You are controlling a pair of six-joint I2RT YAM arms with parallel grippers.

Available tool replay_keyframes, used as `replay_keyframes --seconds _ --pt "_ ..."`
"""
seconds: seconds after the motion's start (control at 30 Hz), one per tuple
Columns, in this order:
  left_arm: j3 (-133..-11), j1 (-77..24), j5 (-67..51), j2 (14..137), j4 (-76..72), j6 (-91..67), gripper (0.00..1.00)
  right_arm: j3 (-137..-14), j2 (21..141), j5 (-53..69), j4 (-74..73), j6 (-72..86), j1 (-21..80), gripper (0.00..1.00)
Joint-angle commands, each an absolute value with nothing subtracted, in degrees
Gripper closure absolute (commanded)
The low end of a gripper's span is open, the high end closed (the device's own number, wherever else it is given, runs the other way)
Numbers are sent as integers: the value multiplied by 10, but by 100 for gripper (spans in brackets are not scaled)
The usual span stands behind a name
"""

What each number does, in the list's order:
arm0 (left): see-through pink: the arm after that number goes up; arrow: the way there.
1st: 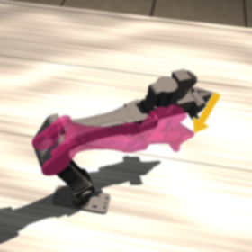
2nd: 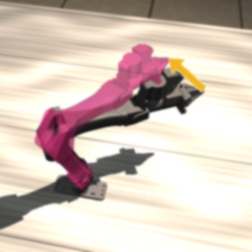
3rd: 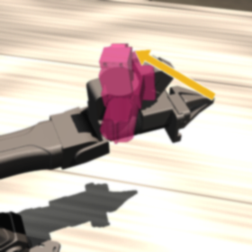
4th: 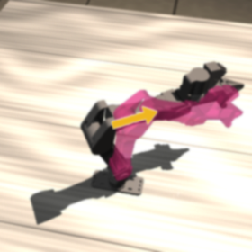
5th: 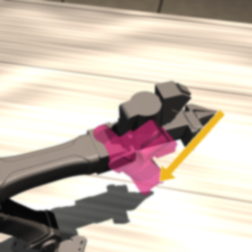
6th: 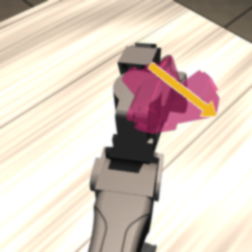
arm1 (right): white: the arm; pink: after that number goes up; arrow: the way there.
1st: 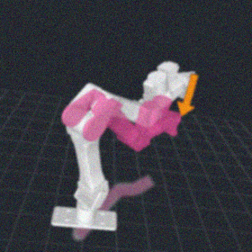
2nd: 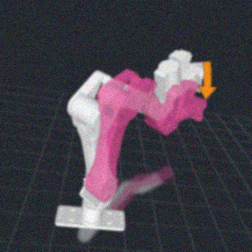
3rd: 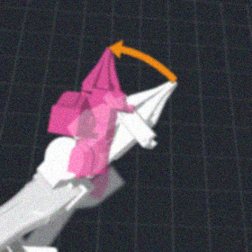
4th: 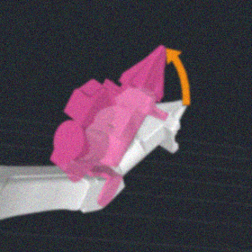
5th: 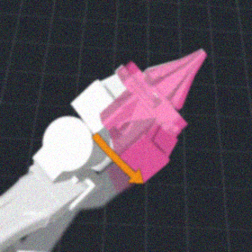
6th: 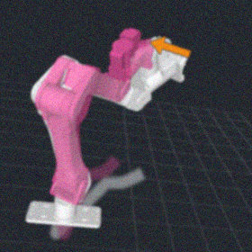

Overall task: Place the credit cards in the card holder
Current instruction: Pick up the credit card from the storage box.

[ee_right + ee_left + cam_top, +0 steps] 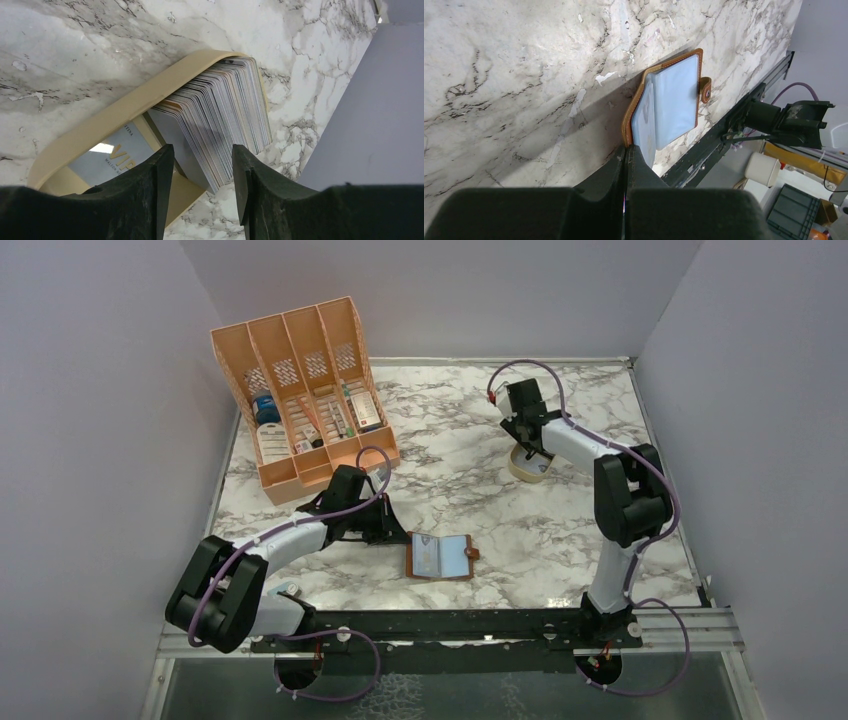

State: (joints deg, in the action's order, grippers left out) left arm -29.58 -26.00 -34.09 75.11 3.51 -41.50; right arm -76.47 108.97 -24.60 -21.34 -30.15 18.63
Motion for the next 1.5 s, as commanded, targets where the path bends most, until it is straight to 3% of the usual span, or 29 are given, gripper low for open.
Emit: replay_keyframes --seconds 0.0,0.23,0.77,0.97,1.13,1.37,1.47 --pt "-294 -262 -354 740 26 -413 100 -774 1112 -278 -189 -314 182 55" --pt "-296 -261 -354 744 26 -412 100 -761 1104 -320 -152 -328 182 64" --pt "-295 -261 -353 738 28 -412 100 -757 1084 -295 -146 -324 181 85" --pt "-292 -261 -352 740 22 -416 100 -798 1065 -226 -261 -229 183 99" --pt "-290 -262 -348 737 24 -421 100 -798 1034 -186 -323 -176 187 99" --pt "-296 -262 -318 727 40 -432 68 -822 976 -128 -396 -84 193 99" --pt "-308 -261 -286 706 61 -436 59 -810 936 -81 -404 -52 195 99"
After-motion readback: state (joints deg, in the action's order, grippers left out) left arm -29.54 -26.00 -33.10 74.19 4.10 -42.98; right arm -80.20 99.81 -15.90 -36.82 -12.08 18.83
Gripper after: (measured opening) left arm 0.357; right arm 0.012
